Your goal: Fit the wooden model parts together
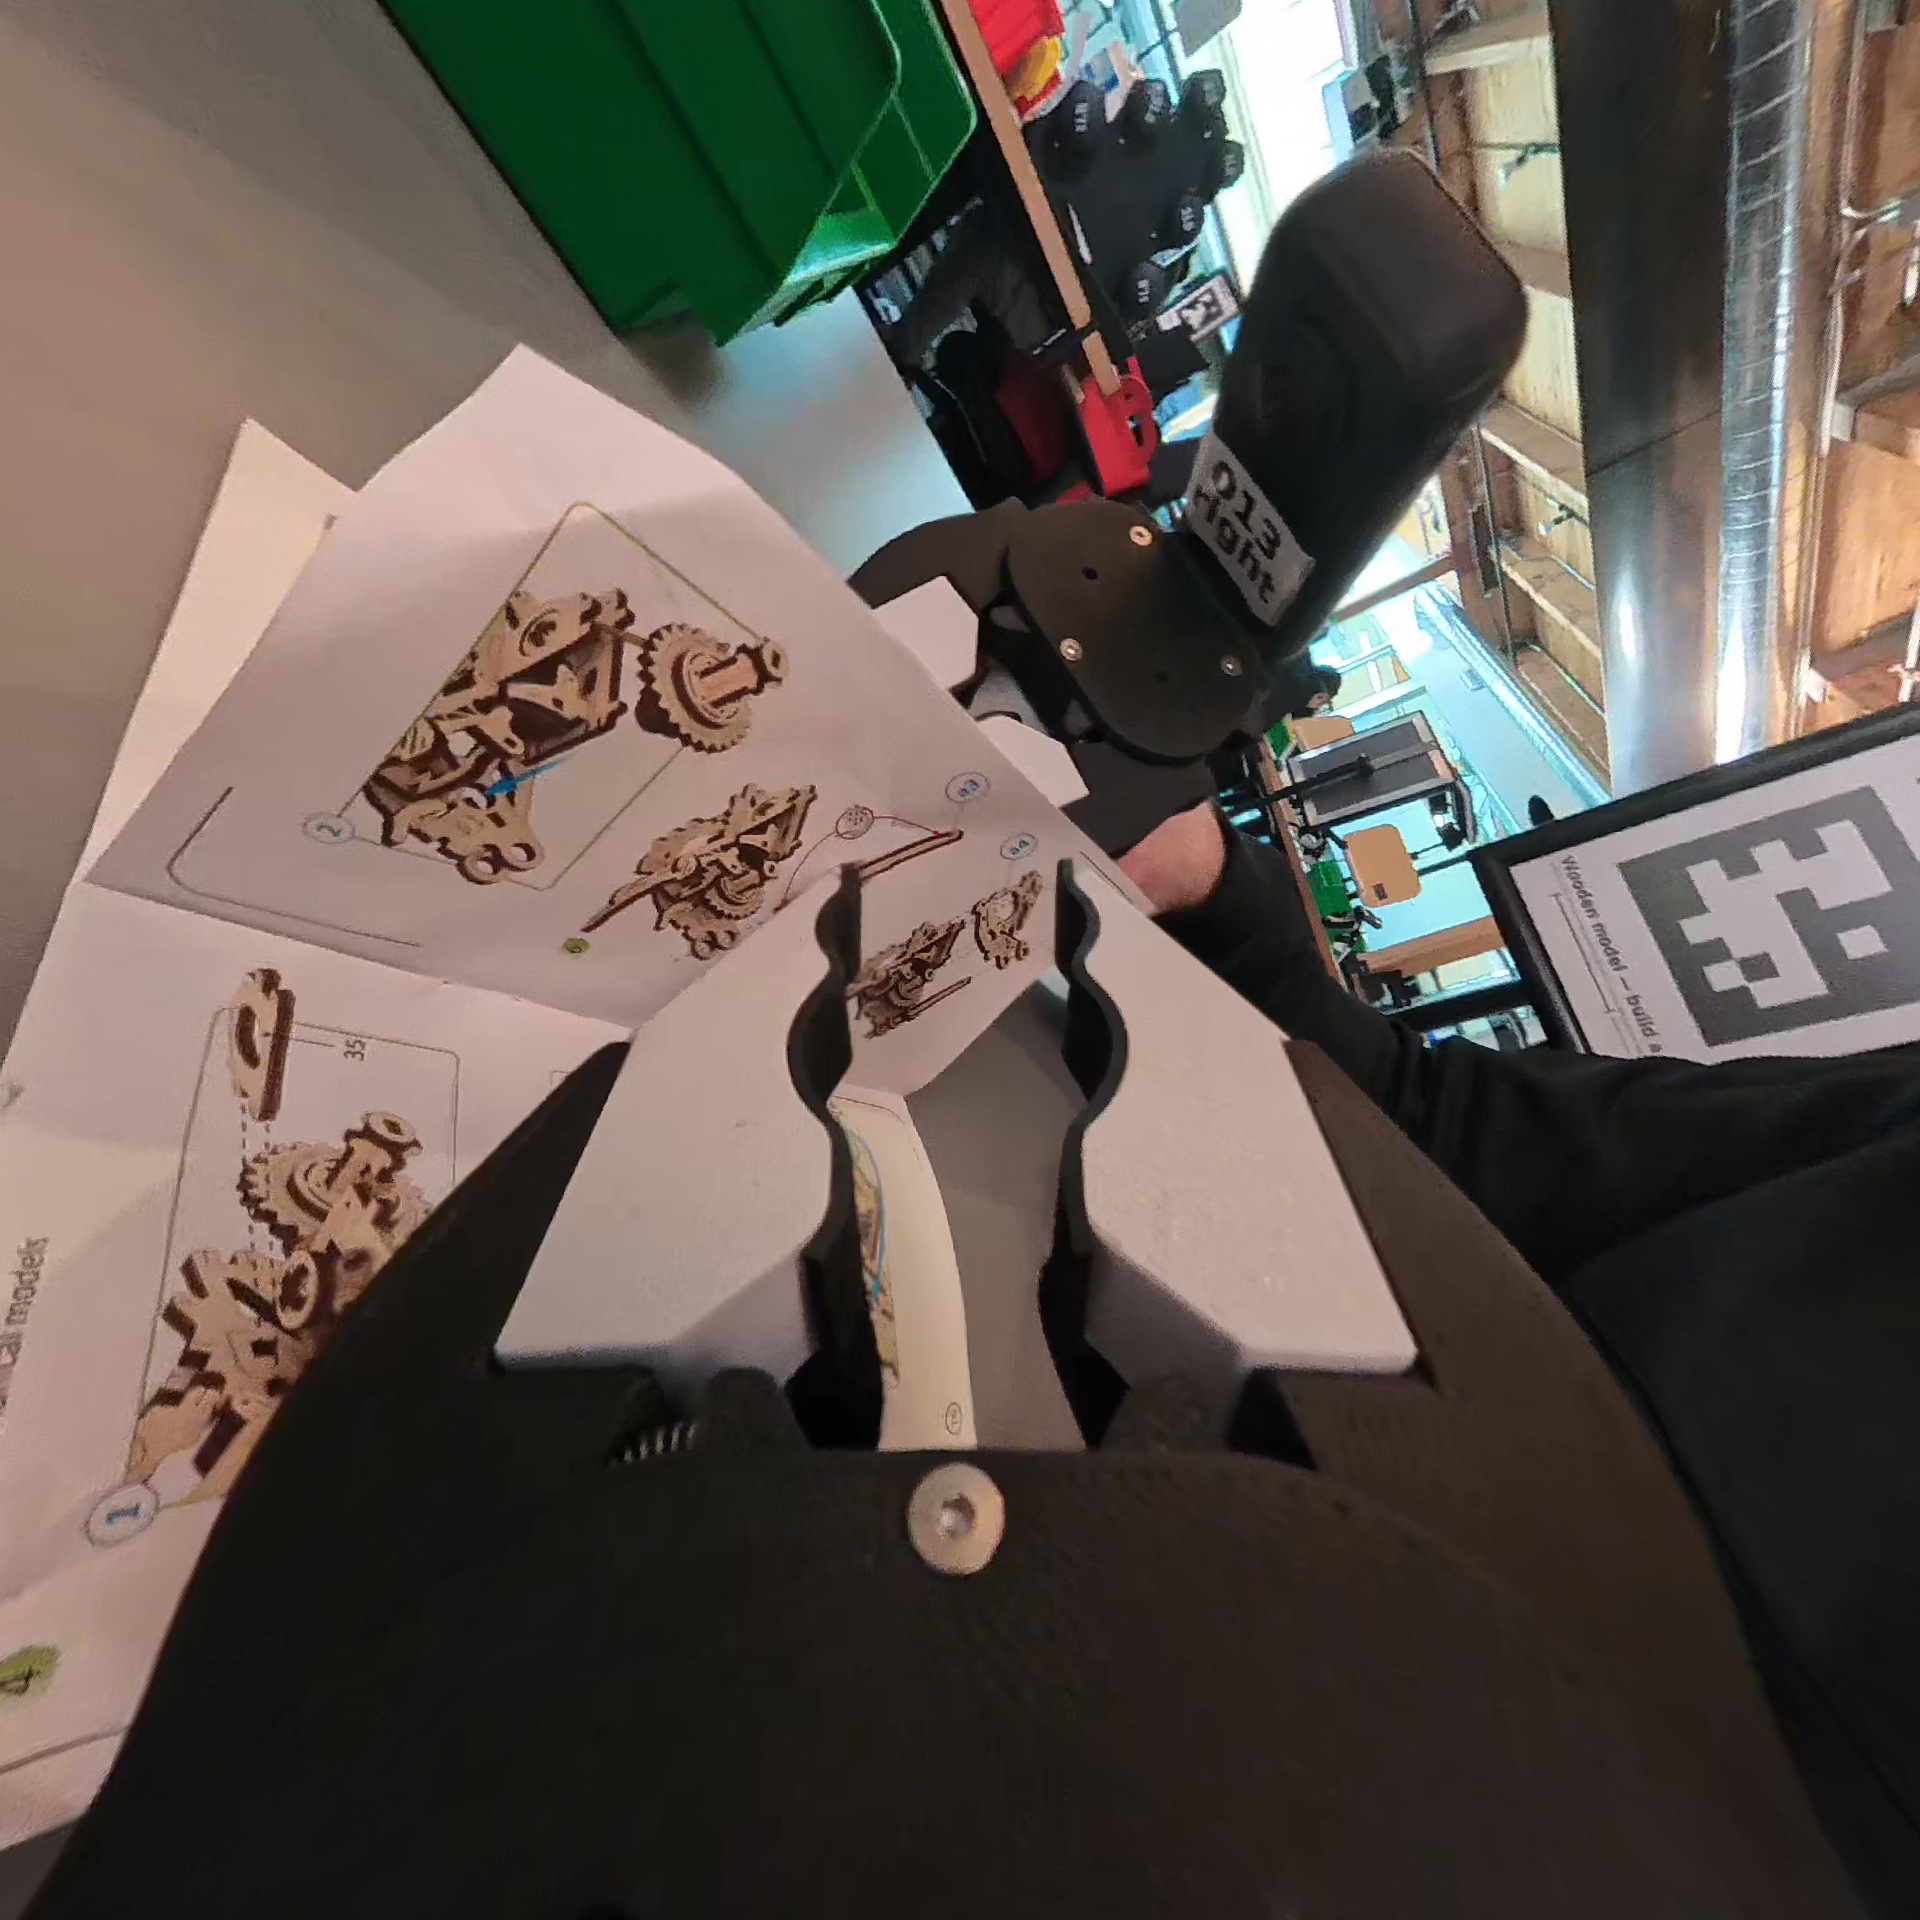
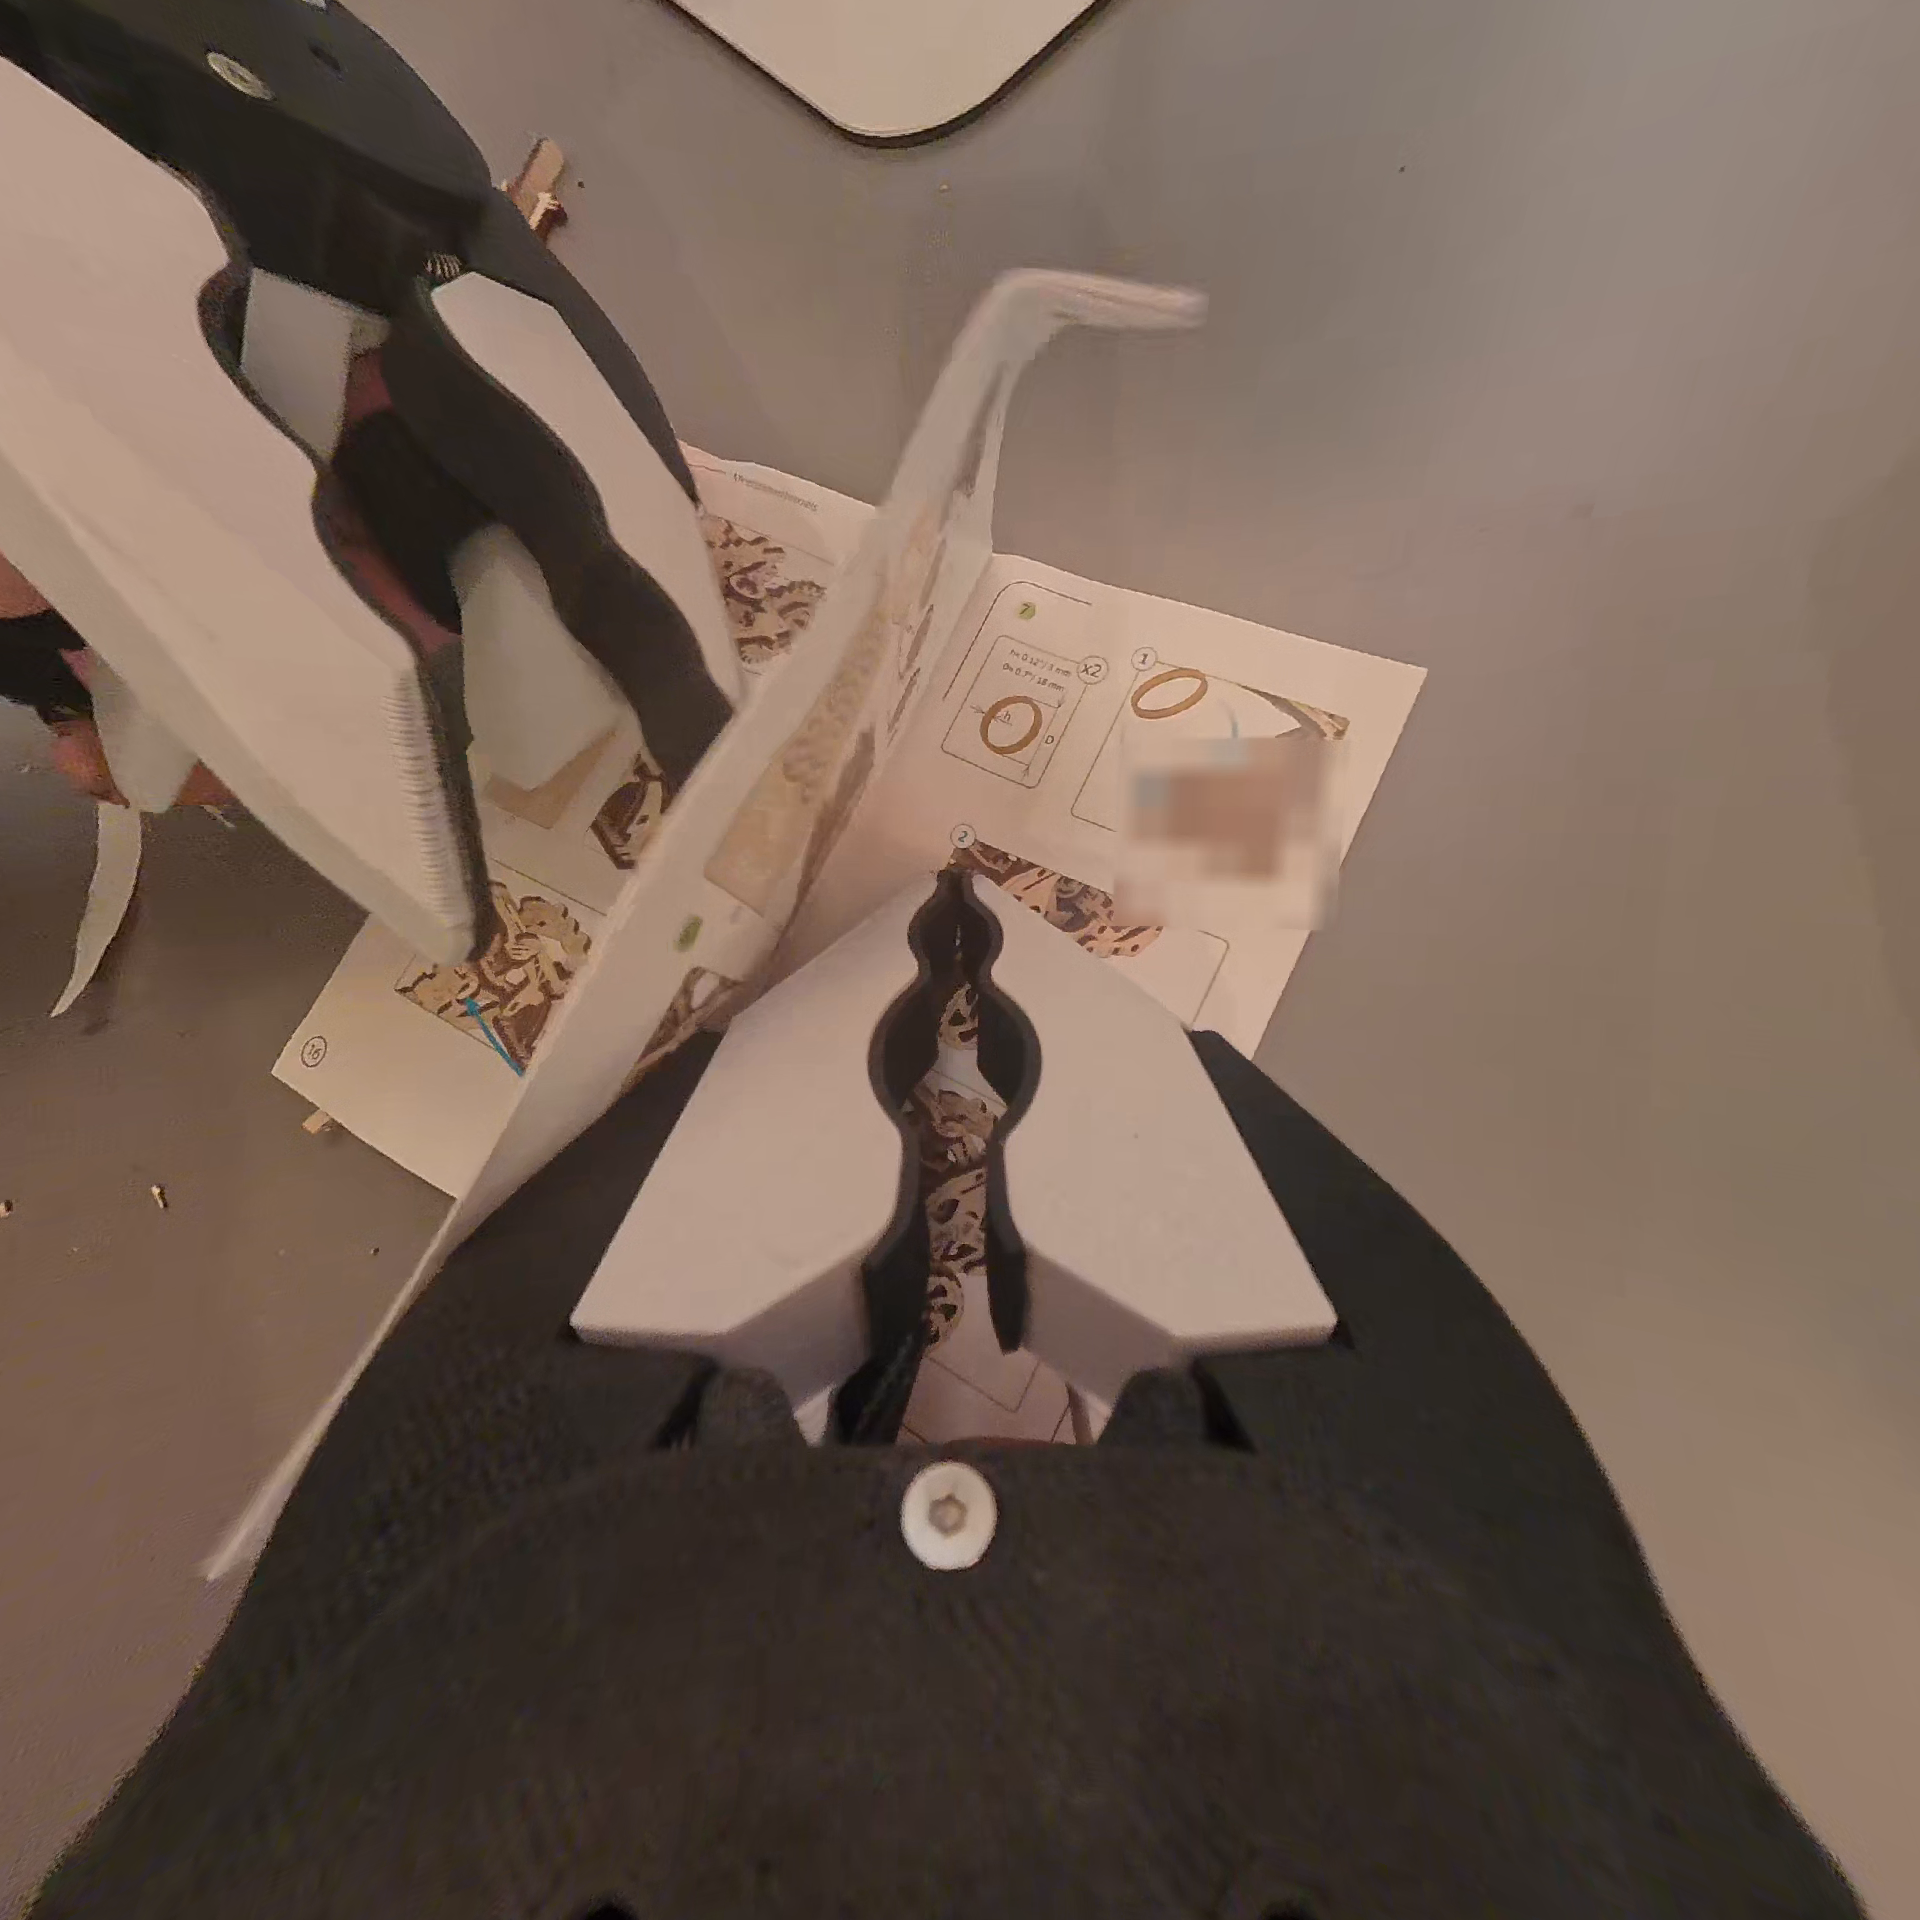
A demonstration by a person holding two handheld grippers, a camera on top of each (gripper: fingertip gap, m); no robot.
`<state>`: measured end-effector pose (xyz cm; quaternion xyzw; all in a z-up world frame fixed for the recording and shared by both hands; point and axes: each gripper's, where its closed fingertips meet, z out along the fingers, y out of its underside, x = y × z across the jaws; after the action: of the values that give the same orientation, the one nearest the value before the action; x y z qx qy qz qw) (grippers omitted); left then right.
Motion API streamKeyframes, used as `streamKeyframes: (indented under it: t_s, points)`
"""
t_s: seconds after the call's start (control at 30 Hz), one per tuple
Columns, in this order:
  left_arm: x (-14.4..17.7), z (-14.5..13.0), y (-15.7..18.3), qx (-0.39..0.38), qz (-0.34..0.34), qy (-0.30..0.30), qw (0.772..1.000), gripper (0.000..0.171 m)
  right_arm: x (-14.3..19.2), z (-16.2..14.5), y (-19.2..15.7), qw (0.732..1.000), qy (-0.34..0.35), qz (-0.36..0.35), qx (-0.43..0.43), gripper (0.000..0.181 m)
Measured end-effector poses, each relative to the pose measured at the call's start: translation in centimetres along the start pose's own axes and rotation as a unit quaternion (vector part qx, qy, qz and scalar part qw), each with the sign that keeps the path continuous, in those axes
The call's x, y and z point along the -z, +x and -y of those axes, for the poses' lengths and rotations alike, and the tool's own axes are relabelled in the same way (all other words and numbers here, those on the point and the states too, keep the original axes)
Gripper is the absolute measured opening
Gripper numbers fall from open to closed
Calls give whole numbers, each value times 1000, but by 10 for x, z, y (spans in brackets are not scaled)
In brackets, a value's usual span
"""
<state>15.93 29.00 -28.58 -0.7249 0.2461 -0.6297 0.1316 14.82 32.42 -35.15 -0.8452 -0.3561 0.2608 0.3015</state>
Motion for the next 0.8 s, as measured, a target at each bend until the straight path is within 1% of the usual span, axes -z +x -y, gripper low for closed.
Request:
streamKeyframes:
  t_s: [0.17,0.27,0.5,0.57,0.73,0.8]
  points:
    - [-5,11,0,3,20,11,1000,46,0,0,-1,1000,0,-6,10,0]
    - [-11,13,-1,3,36,6,999,52,0,0,-1,1000,0,-7,11,0]
    - [-15,12,-4,-5,60,7,998,48,0,0,-1,1000,1,-9,15,0]
    - [-16,11,-4,-17,72,2,997,50,0,0,-1,1000,2,-9,14,0]
    - [-17,4,-1,-59,103,-17,993,59,0,0,-1,1000,2,-12,18,0]
    - [-18,2,-1,-70,116,-19,991,59,0,0,-1,1000,2,-11,17,0]
